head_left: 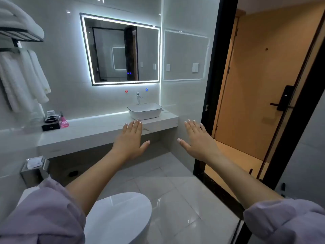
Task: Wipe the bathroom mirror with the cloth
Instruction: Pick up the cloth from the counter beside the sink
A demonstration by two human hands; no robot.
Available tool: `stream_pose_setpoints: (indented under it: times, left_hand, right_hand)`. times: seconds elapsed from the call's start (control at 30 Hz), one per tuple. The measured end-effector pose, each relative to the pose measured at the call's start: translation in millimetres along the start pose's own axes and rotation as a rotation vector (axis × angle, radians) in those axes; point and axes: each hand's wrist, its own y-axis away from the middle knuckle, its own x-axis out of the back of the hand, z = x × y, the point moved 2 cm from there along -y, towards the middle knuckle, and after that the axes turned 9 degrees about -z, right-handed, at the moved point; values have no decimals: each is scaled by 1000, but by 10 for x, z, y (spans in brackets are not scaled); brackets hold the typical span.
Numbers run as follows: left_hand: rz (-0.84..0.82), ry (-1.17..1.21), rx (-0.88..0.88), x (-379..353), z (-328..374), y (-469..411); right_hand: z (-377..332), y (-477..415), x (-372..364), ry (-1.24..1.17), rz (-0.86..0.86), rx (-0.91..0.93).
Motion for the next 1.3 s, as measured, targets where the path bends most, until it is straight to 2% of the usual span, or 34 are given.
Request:
stream_pose_setpoints:
  times: [0.47, 1.03, 1.3]
  left_hand:
    - [2, 1, -24, -304, -34, -758]
    - [-23, 7, -97, -1032, -597, -3074]
    - [-32, 40, -92, -1339, -687, -3988]
  right_hand:
    - [315, -586, -376, 17, 1, -13]
    - [653, -2839, -1184, -81, 3, -42]
    - [934, -3636, -1550, -134, -38, -24]
